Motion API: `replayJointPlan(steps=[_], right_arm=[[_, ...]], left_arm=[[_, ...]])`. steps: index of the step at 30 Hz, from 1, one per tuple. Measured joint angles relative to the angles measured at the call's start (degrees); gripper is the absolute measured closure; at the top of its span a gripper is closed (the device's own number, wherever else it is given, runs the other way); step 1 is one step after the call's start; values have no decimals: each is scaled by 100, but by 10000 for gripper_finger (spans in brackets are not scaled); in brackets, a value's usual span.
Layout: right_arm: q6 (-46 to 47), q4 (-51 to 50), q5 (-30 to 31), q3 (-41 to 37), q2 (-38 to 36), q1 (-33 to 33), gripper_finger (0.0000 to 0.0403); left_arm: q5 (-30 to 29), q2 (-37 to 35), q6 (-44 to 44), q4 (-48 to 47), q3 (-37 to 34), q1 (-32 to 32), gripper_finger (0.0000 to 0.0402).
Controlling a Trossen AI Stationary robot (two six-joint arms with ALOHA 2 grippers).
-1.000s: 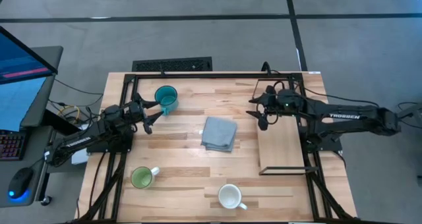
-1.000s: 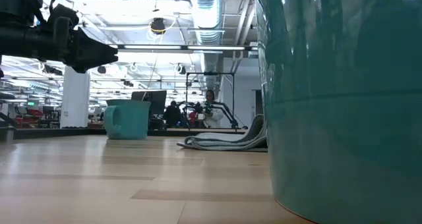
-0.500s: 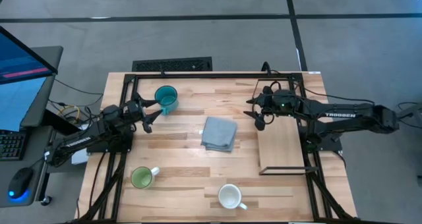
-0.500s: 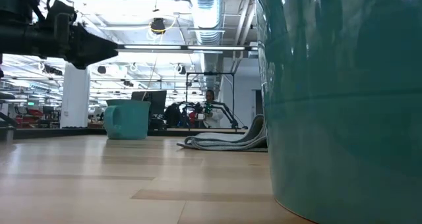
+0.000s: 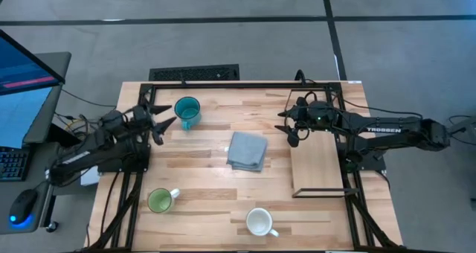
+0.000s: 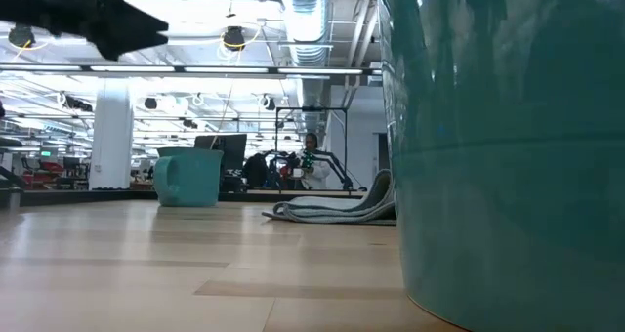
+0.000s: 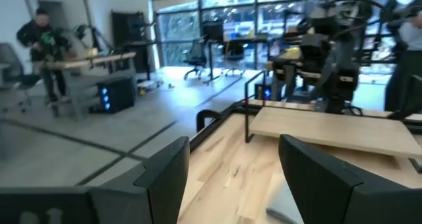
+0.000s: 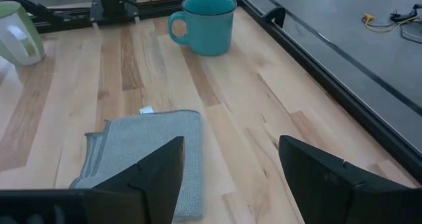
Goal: Stack small to large cups/mugs on shelf
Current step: Put the mug on the shelf
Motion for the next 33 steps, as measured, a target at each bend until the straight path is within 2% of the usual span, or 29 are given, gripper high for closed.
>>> replayJointPlan(steps=[6,13,18,25,28,33], right_arm=[[-13,13,-2,0,0,-21,132],[-2,13,-2,0,0,-192,132],[0,11,-2,0,0,-262,132],[2,-7,-3,0,0,-262,132],[2,18,-48,0,0,-182,132],[-126,-171,-548,389,0,253,132]], left_arm=[[-318,1257,-125,-648,958,0,175],[-20,2496,-53,-1363,1861,0,175],[343,3132,111,-1421,1982,0,175],[1402,3801,383,-539,1939,-47,175],[1480,4025,405,-399,1941,-78,175],[1467,4296,588,-239,1941,-83,175]])
